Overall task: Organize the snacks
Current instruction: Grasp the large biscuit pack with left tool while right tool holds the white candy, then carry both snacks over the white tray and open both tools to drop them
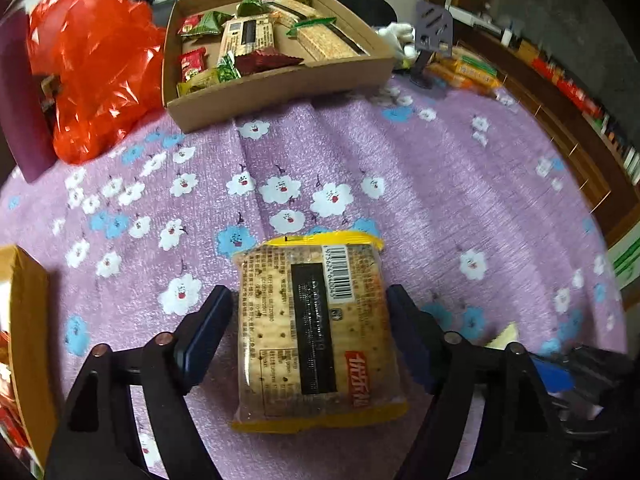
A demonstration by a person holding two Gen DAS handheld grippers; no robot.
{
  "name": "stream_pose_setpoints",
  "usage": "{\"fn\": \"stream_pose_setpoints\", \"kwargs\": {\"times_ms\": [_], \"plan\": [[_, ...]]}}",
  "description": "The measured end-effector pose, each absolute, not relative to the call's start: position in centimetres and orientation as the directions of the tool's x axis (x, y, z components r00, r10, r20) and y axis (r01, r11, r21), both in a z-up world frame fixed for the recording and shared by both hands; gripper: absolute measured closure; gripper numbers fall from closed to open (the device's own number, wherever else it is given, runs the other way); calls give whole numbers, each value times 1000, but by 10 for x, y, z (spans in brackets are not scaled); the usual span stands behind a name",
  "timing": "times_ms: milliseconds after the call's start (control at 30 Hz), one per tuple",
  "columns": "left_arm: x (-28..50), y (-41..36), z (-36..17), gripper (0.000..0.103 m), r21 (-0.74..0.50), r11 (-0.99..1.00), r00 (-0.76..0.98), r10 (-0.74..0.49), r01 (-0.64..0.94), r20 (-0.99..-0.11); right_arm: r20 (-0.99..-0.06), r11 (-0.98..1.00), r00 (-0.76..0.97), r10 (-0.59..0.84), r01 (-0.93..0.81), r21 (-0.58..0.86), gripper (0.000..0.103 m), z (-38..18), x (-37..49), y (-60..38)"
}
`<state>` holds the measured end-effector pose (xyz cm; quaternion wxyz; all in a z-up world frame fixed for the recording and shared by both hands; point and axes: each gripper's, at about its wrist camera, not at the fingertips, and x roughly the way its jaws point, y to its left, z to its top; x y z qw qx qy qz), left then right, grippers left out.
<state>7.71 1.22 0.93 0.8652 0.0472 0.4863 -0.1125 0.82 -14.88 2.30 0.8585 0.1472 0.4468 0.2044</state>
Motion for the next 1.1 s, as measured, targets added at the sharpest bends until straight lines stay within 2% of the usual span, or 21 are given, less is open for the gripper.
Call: {"fn": "stream_pose_setpoints", "kwargs": {"times_ms": [67, 100, 200, 467, 667, 933, 1100], "plan": [[72, 7, 8, 24, 24, 965, 514, -119, 262, -849, -707, 874, 517, 482, -220, 434, 78, 22, 8, -148], [68, 6, 9, 32, 24, 962, 523, -127, 271, -843, -707, 874, 519, 481, -220, 433, 78, 22, 9, -148], [62, 10, 12, 33, 6, 962, 522, -142, 271, -841, -709, 877, 521, 475, -216, 428, 78, 21, 10, -148], [23, 59, 51, 33, -160, 971, 585, -236, 179, -776, -703, 884, 542, 461, -216, 415, 78, 21, 9, -148], [-33, 133, 85, 33, -262, 963, 676, -229, 54, -700, -697, 888, 555, 453, -209, 410, 78, 20, 7, -150], [-102, 242, 91, 33, -318, 929, 733, -82, -189, -676, -688, 901, 585, 429, -230, 367, 78, 27, -1, -140], [-126, 284, 85, 33, -293, 909, 738, 23, -296, -675, -670, 860, 539, 510, -293, 418, 79, 46, -14, -110]]}}
